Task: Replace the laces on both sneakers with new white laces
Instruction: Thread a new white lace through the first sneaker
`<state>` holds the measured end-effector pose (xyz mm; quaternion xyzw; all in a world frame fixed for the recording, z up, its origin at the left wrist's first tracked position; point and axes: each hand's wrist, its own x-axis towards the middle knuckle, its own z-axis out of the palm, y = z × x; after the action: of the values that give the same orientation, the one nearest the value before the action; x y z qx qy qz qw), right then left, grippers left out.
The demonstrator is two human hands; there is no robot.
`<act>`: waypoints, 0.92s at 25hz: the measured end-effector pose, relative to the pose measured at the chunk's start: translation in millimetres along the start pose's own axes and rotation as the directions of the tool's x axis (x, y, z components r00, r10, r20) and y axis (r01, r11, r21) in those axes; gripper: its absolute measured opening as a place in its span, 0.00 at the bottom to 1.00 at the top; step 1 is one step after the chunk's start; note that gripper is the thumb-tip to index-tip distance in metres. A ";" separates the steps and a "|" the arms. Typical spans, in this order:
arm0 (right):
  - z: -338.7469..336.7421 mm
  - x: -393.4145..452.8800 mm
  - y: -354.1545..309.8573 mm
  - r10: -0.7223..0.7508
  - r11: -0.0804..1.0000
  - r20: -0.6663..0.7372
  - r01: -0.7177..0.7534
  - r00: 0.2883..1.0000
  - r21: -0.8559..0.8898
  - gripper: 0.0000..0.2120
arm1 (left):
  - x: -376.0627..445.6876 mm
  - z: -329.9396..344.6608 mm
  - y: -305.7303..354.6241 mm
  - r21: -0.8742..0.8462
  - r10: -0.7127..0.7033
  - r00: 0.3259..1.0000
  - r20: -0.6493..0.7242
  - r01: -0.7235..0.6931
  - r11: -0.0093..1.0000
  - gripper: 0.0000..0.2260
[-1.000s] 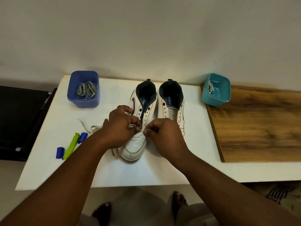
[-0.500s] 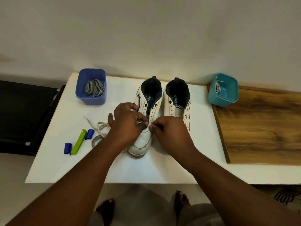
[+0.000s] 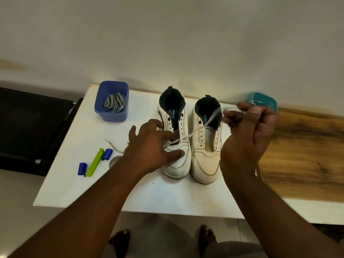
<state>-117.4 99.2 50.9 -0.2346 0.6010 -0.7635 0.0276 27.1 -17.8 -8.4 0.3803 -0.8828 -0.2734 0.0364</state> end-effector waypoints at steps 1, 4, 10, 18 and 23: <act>-1.9 -1.0 4.6 -0.049 0.990 0.060 0.056 0.997 -0.126 0.06 | -0.9 0.3 -0.4 0.013 0.014 1.000 0.001 -0.014 1.000 0.25; -11.8 -9.5 34.1 0.117 0.641 0.551 0.361 0.826 -0.677 0.17 | -3.0 3.4 -1.4 0.091 0.069 0.998 0.000 -0.069 0.994 0.23; -15.7 -5.6 43.7 0.335 0.620 0.541 0.252 0.771 -0.743 0.07 | -2.8 3.2 -1.4 0.059 0.039 0.999 -0.016 -0.038 0.998 0.22; -14.7 23.0 -7.1 -0.129 0.988 -0.098 0.119 0.987 -0.101 0.05 | -5.0 1.3 2.3 -0.045 0.025 0.999 0.043 -0.023 0.999 0.24; -15.9 33.9 -11.6 0.029 0.997 -0.122 -0.021 0.992 0.069 0.04 | -2.9 -8.4 -2.9 -0.139 -0.005 0.997 0.075 0.016 0.990 0.42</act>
<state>-151.0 105.8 70.1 -0.1782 0.5782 -0.7962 0.0080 33.3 -21.3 -2.4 0.3711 -0.8603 -0.3484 0.0287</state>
